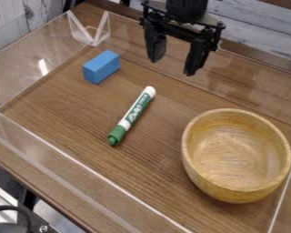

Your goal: Put the blue block in the brown bowl

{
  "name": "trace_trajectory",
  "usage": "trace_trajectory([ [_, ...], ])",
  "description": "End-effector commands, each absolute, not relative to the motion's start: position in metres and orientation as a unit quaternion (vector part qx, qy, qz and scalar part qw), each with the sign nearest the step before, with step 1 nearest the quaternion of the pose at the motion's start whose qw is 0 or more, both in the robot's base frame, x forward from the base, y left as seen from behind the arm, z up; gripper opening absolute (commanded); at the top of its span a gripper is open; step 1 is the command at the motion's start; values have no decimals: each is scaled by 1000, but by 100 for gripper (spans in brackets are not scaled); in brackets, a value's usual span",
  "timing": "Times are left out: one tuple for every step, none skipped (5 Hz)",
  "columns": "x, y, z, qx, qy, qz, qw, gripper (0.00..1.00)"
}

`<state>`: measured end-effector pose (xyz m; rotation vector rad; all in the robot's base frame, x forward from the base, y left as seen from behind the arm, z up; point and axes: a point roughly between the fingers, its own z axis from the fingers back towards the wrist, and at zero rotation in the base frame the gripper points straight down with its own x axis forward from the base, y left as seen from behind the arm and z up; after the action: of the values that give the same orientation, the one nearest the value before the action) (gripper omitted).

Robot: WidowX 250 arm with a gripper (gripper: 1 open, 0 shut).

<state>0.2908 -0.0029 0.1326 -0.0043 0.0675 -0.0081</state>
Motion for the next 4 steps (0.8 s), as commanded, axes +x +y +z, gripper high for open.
trace_trajectory([
  [291,4,128,0,37,-7,999,100],
  [293,25,126,5,29,-10,1000,100],
  [295,59,127,14,16,-9,1000,100],
  [295,93,126,22,6,-5,1000,100],
])
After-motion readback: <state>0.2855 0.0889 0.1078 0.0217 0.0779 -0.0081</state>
